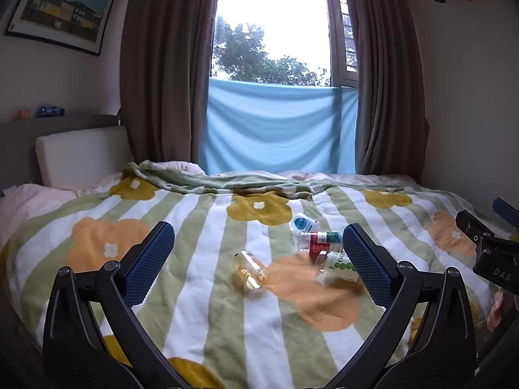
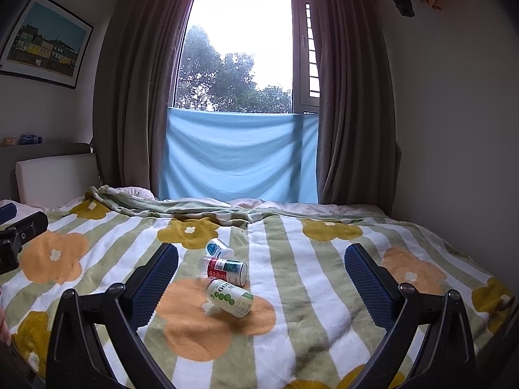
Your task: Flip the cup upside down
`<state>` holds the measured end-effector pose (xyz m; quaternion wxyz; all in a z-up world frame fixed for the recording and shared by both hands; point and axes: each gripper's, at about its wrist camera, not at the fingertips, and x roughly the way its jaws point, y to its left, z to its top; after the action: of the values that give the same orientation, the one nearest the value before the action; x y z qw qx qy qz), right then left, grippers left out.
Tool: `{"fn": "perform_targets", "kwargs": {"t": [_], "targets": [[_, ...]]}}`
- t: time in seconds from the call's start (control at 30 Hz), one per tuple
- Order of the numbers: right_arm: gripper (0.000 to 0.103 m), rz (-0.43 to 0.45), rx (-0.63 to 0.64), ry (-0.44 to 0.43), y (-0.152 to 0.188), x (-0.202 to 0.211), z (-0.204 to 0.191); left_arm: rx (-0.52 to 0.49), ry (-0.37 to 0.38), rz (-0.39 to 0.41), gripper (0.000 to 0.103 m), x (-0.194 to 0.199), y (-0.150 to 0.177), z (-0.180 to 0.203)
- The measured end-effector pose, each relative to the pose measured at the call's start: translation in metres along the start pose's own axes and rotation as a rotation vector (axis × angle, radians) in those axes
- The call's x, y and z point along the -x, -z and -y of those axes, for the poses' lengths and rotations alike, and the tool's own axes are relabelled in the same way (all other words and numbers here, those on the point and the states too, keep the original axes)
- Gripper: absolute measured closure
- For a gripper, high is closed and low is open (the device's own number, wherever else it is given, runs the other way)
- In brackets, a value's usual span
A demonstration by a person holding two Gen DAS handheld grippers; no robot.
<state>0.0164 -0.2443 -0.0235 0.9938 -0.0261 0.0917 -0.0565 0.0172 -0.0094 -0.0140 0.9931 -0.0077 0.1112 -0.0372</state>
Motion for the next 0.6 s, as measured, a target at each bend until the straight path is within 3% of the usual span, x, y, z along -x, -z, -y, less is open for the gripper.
{"fn": "perform_targets", "kwargs": {"t": [0.6], "targets": [[0.000,-0.009,-0.004,0.000,0.0014,-0.0024,0.0014,0.000,-0.018,0.000,0.000,0.0018,0.0013,-0.0046]]}}
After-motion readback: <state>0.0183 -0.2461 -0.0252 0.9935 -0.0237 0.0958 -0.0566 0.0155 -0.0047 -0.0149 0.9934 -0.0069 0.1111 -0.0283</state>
